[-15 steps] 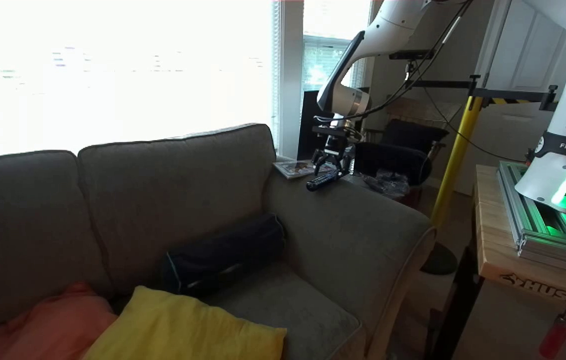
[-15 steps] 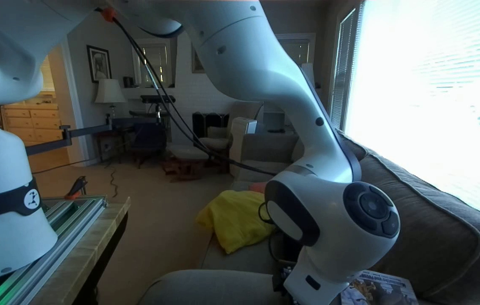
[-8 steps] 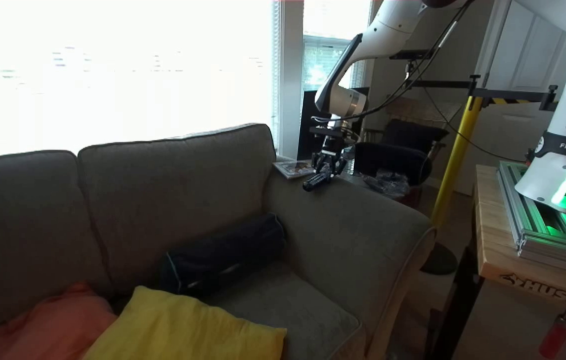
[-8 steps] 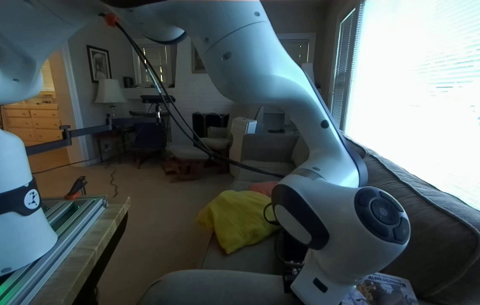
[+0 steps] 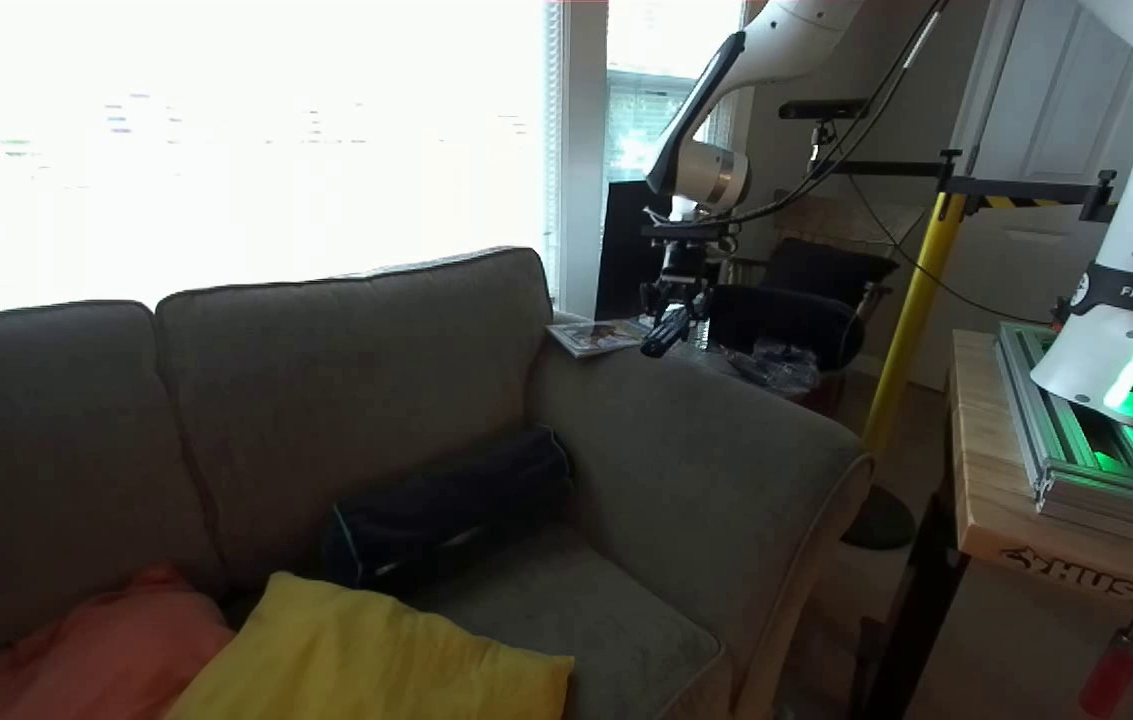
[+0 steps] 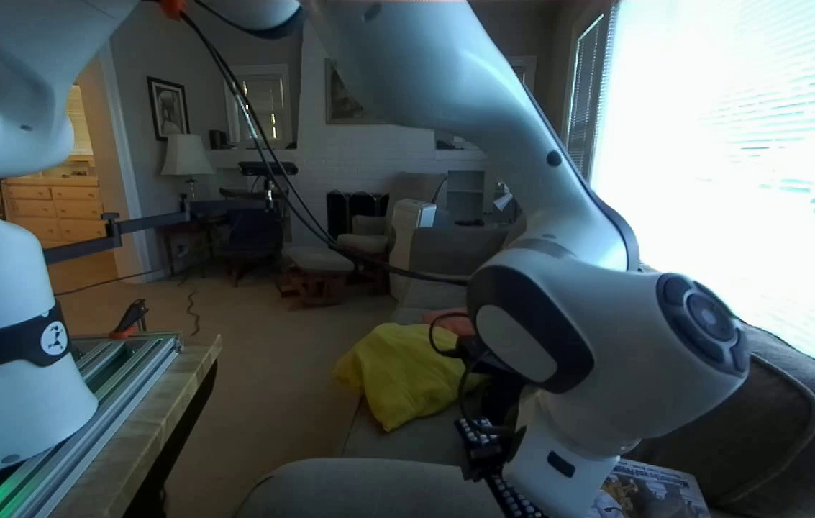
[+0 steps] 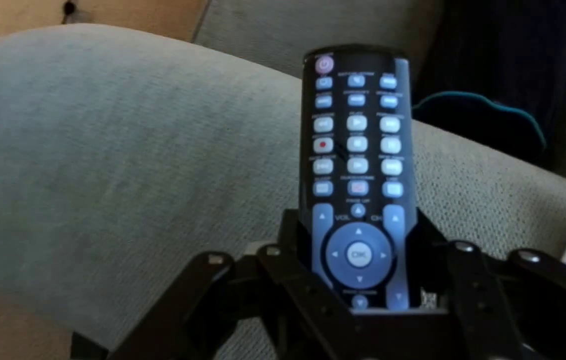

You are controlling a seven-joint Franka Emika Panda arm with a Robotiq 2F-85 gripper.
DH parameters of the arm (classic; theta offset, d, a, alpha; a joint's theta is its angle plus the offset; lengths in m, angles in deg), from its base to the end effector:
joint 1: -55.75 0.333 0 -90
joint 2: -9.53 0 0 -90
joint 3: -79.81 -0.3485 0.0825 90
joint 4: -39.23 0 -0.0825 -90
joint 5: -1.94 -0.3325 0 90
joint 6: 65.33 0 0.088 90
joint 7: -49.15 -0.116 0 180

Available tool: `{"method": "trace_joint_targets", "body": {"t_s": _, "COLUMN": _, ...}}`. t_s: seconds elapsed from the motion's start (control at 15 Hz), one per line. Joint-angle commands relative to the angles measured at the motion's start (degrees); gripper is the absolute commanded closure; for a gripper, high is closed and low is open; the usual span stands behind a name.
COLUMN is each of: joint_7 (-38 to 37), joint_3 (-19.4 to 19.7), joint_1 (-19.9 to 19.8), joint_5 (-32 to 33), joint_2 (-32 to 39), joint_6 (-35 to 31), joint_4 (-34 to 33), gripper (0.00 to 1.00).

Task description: Remove the remote control from the right armrest of the sofa and place it on the table.

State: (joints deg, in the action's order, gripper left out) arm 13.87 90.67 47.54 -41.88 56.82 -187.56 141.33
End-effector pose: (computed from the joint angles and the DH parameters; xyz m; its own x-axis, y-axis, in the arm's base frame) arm 0.5719 -0.1521 0.1308 0.0578 -0.8461 -0.5299 -0.9922 -0.1073 0.0631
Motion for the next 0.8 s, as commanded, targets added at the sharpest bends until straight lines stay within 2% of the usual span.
{"method": "trace_joint_targets", "body": {"t_s": 0.0, "joint_7": 6.0, "joint_3": 2.1, "joint_1": -1.3, "joint_5": 8.8, "joint_2": -12.0, "joint_6": 10.1, "joint_4": 8.3, "gripper": 0.72}}
{"method": "trace_joint_targets", "body": {"t_s": 0.2, "joint_7": 10.1, "joint_3": 3.9, "joint_1": -2.0, "joint_5": 17.6, "joint_2": -20.0, "joint_6": 19.5, "joint_4": 11.2, "gripper": 0.72}}
{"method": "trace_joint_targets", "body": {"t_s": 0.33, "joint_7": 10.1, "joint_3": 5.4, "joint_1": -1.1, "joint_5": 25.7, "joint_2": -23.9, "joint_6": 24.0, "joint_4": 11.4, "gripper": 0.72}}
{"method": "trace_joint_targets", "body": {"t_s": 0.6, "joint_7": 7.6, "joint_3": 6.4, "joint_1": 0.0, "joint_5": 40.1, "joint_2": -27.5, "joint_6": 26.8, "joint_4": 7.9, "gripper": 0.72}}
{"method": "trace_joint_targets", "body": {"t_s": 0.73, "joint_7": 8.3, "joint_3": 5.9, "joint_1": -0.1, "joint_5": 46.1, "joint_2": -27.1, "joint_6": 27.2, "joint_4": 4.6, "gripper": 0.72}}
